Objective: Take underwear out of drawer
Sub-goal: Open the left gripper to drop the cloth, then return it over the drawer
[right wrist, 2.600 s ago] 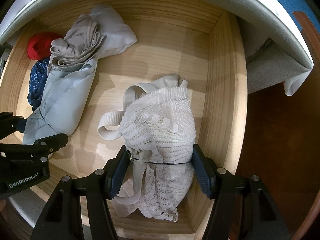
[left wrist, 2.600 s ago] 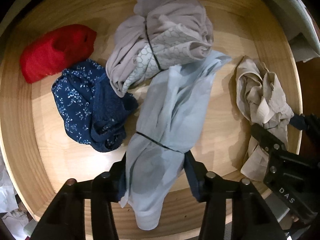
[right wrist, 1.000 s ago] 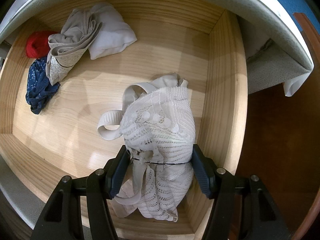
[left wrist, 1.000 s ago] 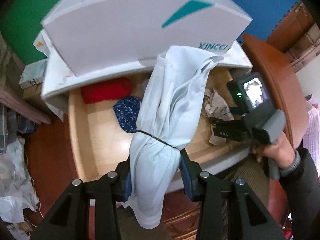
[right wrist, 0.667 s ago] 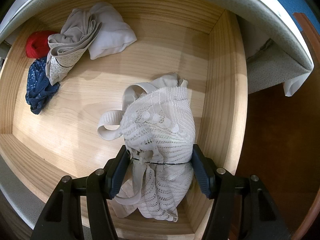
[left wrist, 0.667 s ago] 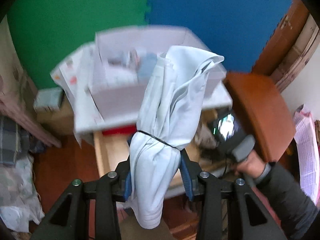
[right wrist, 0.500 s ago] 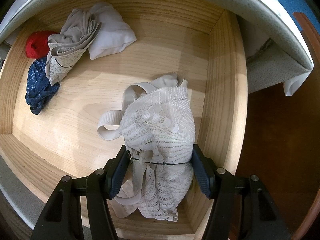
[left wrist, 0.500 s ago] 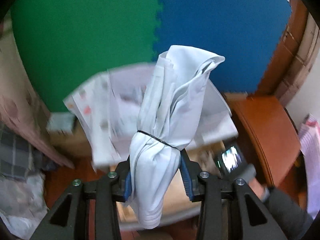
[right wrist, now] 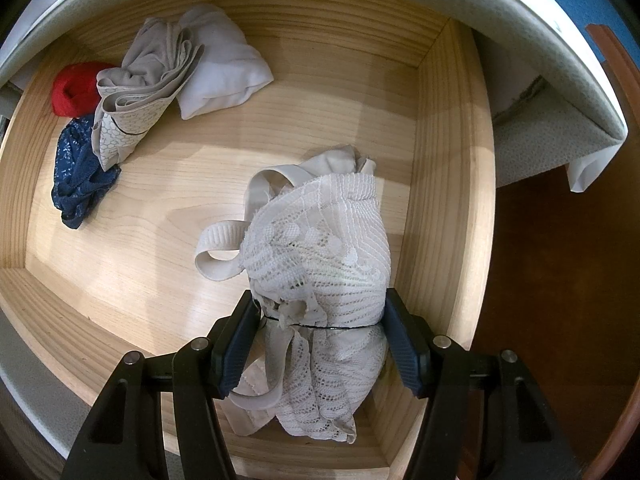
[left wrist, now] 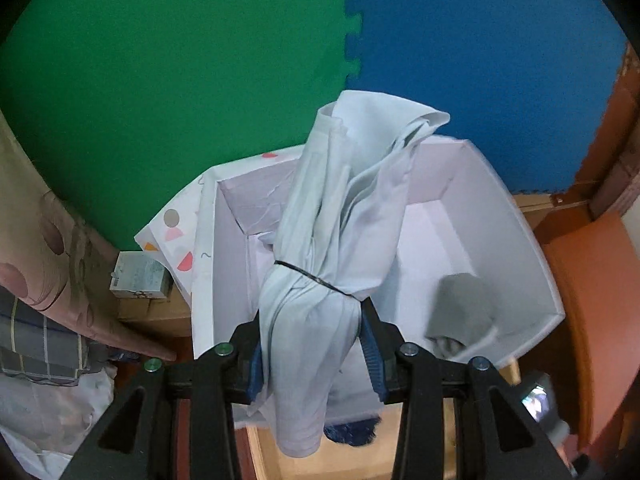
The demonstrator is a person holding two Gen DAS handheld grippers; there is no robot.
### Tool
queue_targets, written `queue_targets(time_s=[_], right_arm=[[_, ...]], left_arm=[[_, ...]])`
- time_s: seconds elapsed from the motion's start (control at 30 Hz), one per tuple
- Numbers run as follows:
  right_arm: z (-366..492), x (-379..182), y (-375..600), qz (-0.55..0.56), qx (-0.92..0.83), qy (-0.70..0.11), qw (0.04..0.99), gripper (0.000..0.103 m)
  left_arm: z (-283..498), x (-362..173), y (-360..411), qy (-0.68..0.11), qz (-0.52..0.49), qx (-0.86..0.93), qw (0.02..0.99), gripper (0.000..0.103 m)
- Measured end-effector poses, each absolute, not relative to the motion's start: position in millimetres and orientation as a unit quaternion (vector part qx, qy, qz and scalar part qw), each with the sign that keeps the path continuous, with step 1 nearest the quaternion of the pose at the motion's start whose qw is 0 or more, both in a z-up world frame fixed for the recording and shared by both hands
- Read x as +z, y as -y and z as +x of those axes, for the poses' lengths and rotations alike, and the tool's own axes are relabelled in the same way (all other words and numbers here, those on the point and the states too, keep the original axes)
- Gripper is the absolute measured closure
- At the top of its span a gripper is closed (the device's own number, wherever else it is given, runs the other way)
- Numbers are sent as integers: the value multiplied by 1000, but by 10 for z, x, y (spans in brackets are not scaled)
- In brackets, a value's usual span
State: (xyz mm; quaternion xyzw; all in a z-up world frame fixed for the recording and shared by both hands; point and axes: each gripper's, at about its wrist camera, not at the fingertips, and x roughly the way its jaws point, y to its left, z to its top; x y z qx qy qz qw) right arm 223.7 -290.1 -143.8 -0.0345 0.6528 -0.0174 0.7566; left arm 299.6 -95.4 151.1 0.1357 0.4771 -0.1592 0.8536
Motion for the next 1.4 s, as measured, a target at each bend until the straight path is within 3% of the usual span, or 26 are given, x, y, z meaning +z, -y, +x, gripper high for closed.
queue_targets(time_s=[0.2, 0.43, 1.0, 1.4], right_arm=[[2239, -1441, 2893, -35, -18, -653, 756, 44], [2241, -1459, 2914, -34, -18, -653, 756, 44], [2260, -1458, 2919, -36, -19, -654, 755, 44], [2271, -1467, 2891, -37, -20, -654, 755, 44]], left_arm=[[3243, 961, 920, -518, 137, -122, 836, 59], [3262, 744, 886, -524, 152, -116, 830, 51], [2683, 1247, 601, -466, 133, -137, 864, 47], [1771, 954, 181, -444, 147, -114, 877, 46]])
